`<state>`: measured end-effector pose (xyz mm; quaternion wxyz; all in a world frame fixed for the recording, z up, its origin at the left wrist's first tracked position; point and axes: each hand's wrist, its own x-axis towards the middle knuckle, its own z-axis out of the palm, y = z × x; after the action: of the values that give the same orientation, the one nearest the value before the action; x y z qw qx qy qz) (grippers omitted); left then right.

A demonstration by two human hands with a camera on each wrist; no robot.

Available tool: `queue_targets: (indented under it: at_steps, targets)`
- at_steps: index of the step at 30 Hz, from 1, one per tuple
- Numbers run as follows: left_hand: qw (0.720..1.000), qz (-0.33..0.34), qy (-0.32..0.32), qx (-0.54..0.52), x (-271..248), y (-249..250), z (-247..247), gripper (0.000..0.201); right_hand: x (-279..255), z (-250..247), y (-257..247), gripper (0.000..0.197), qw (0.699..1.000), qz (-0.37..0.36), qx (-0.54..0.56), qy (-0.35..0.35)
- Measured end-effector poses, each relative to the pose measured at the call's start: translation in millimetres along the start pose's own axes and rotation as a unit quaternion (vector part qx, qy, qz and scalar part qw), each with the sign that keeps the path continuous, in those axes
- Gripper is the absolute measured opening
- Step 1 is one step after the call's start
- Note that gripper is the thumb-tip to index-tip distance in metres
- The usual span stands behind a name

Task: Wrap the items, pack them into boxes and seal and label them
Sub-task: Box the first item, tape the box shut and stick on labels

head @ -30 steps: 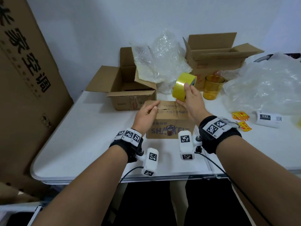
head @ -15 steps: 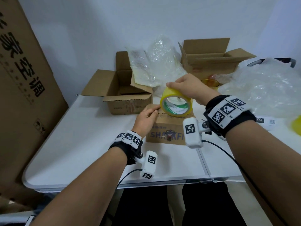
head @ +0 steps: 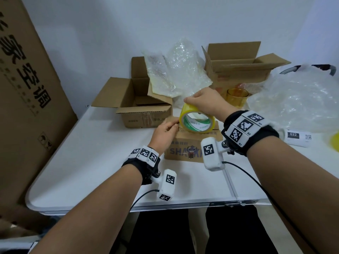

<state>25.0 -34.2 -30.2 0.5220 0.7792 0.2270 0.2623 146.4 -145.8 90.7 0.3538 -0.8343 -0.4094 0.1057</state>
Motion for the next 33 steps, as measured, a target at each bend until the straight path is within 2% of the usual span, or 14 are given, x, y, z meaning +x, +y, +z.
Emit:
queue_targets:
  at_steps: [2,4,6,8,10,13,16,21,23,26,29,31,33]
  targets:
    - [1.0,0.003,-0.021,0.006,0,3,-3,0.028,3,2,0,0.049,1.0,0.003,-0.001,-0.01]
    - [0.996,-0.009,-0.057,0.07,1,9,-10,0.028,5,2,1,0.052,1.0,0.006,0.002,-0.019]
    - [0.988,-0.024,-0.071,0.132,3,20,-22,0.034,7,1,2,0.044,1.0,0.002,0.004,-0.03]
    - [0.99,-0.005,-0.051,0.13,5,34,-39,0.041,7,0,4,0.036,0.999,-0.002,0.007,-0.032]
    - [0.986,0.015,-0.028,0.163,9,49,-57,0.035,6,0,5,0.035,0.999,-0.002,0.009,-0.031]
    - [0.964,0.039,0.019,0.262,21,59,-80,0.028,5,0,4,0.04,0.999,0.004,0.002,-0.036]
    - [0.945,0.101,0.064,0.305,42,51,-91,0.028,6,1,1,0.043,0.999,0.001,-0.007,-0.036]
    - [0.939,0.039,-0.045,0.338,62,43,-74,0.05,6,2,-7,0.04,0.998,-0.002,-0.043,-0.037]
    - [0.948,0.043,-0.048,0.313,60,49,-64,0.048,8,2,-6,0.044,0.998,-0.002,-0.048,-0.035]
    - [0.965,0.068,-0.016,0.254,46,67,-52,0.027,9,2,-6,0.052,0.998,-0.005,-0.053,-0.041]
    - [0.994,0.002,-0.058,0.089,28,83,-42,0.018,9,3,-8,0.06,0.997,-0.007,-0.071,-0.039]
    - [0.996,-0.047,-0.076,-0.009,23,86,-40,0.021,9,3,-8,0.056,0.996,-0.004,-0.083,-0.034]
    - [0.992,-0.076,-0.08,-0.062,20,87,-39,0.024,7,2,-9,0.055,0.996,0.003,-0.087,-0.035]
